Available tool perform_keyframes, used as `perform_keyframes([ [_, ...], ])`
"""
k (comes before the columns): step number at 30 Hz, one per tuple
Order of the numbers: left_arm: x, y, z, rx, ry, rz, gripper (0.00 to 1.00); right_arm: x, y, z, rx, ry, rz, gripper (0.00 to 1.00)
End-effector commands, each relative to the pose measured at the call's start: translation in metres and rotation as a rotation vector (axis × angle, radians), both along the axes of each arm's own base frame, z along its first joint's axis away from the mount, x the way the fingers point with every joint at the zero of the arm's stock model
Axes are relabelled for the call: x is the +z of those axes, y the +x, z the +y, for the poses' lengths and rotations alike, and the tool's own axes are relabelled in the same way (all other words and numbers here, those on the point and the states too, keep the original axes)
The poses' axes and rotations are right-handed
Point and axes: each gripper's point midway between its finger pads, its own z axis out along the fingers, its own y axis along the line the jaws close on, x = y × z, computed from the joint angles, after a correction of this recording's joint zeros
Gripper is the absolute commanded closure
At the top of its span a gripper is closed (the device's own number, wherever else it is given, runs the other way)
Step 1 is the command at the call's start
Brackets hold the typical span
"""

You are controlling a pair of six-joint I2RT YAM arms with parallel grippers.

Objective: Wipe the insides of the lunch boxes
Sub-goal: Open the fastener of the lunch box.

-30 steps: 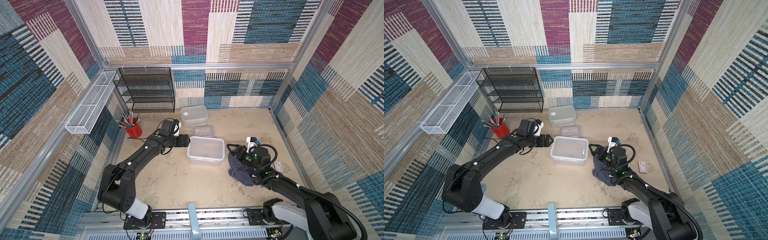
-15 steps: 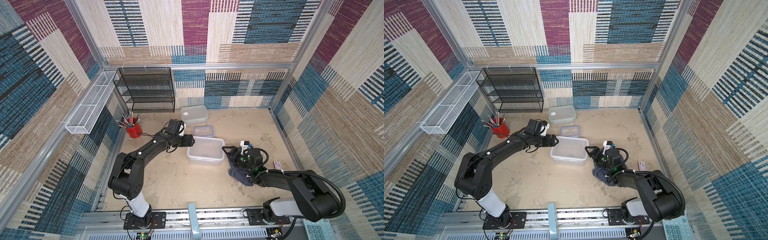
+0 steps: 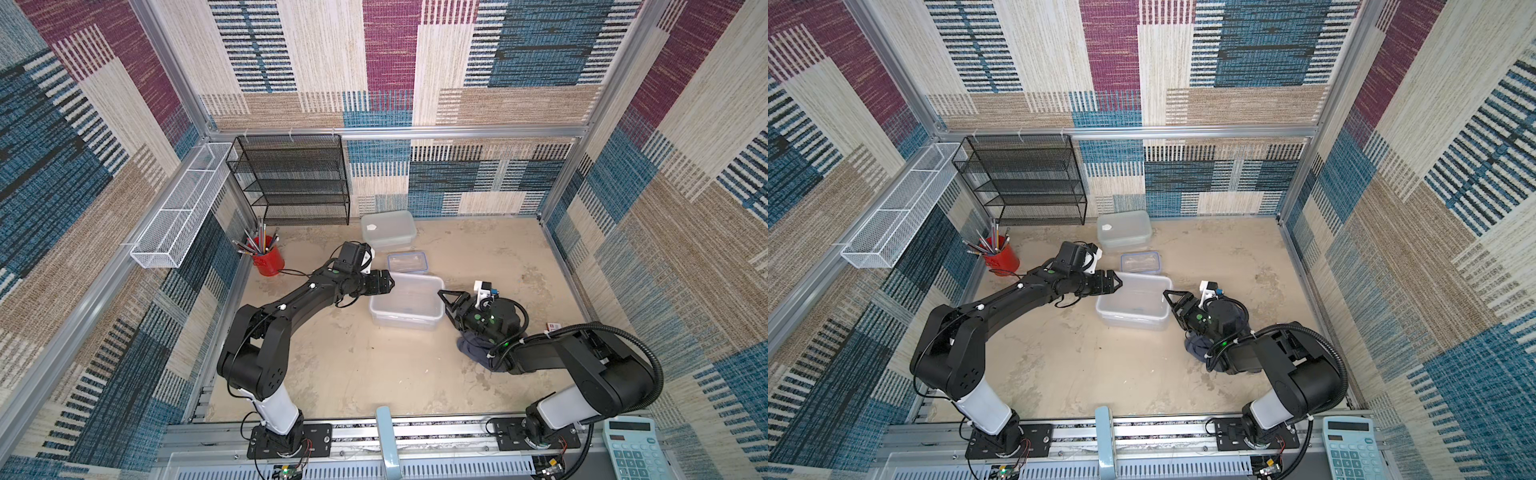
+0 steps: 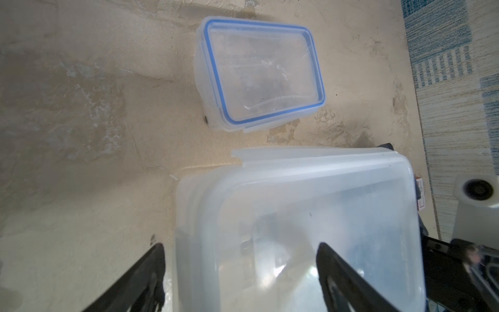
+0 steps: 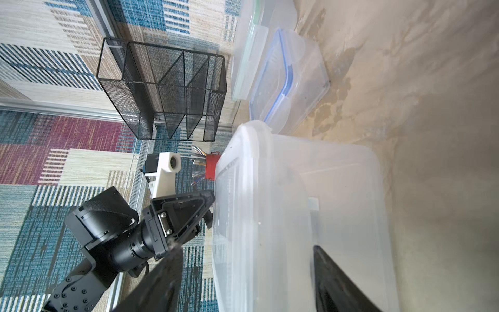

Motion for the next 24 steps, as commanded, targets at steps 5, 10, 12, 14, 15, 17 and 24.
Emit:
perform_keyframes([
  [5, -0.002, -0.007, -0.008, 0.012, -0.05, 0.031, 0.13, 0.028, 0.008, -0.001, -0.041, 0.108, -0.079, 0.31],
  [10, -0.005, -0.016, -0.009, 0.028, -0.068, 0.054, 0.14, 0.032, 0.012, -0.003, -0.06, 0.153, -0.093, 0.35],
  [12, -0.007, -0.021, -0.01, 0.032, -0.076, 0.064, 0.14, 0.034, 0.014, -0.003, -0.067, 0.18, -0.097, 0.36],
  [14, -0.008, -0.024, -0.011, 0.04, -0.084, 0.07, 0.14, 0.037, 0.016, -0.003, -0.072, 0.21, -0.109, 0.37],
  [15, -0.01, -0.027, -0.012, 0.039, -0.088, 0.075, 0.14, 0.039, 0.017, -0.003, -0.073, 0.224, -0.116, 0.37],
  [17, -0.011, -0.029, -0.014, 0.036, -0.091, 0.081, 0.14, 0.041, 0.019, -0.001, -0.067, 0.244, -0.124, 0.38],
  [24, -0.013, -0.033, -0.021, 0.02, -0.091, 0.089, 0.15, 0.043, 0.023, 0.003, -0.065, 0.304, -0.13, 0.41],
])
